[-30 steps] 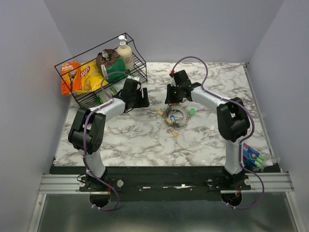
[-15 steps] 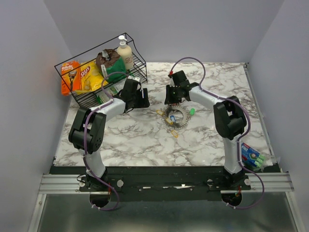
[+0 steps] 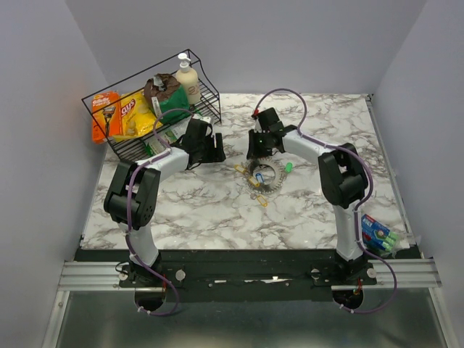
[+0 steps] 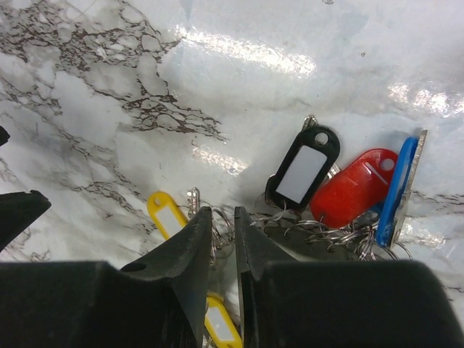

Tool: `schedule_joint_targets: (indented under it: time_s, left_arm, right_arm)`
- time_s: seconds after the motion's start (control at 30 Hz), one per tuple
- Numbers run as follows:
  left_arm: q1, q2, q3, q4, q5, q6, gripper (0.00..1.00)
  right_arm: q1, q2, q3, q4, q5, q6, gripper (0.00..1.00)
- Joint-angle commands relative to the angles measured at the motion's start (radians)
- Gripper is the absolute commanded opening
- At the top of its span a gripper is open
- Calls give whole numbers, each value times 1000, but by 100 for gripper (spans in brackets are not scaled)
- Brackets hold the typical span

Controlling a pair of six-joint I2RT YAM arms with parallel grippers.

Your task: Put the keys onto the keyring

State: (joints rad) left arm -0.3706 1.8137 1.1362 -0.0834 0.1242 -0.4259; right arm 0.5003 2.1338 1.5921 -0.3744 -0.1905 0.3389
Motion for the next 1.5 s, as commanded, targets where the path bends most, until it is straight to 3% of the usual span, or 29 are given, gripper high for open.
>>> schedule_joint_targets:
  time_s: [0.0,0.37,0.73,1.03,1.47]
  left_arm:
    - [-2,15,-9,20,17,15,75]
    - [-2,18,-7,19,20,10,75]
    - [-2,10,-21,36,26,13,75]
    - [-30,-31,-49,195,233,94,74]
    - [-80,48,48,217,388,240,69]
  right_arm:
    - [-2,31,-17,12,-23,-11,27]
    - [-2,14,-46,22,-12,-8,25]
    - [-2,-127,-139,124,26,5,28]
    - [-3,-239,-207,164,42,5,30]
    - [-54,-299,-331,226,-38,-38,29]
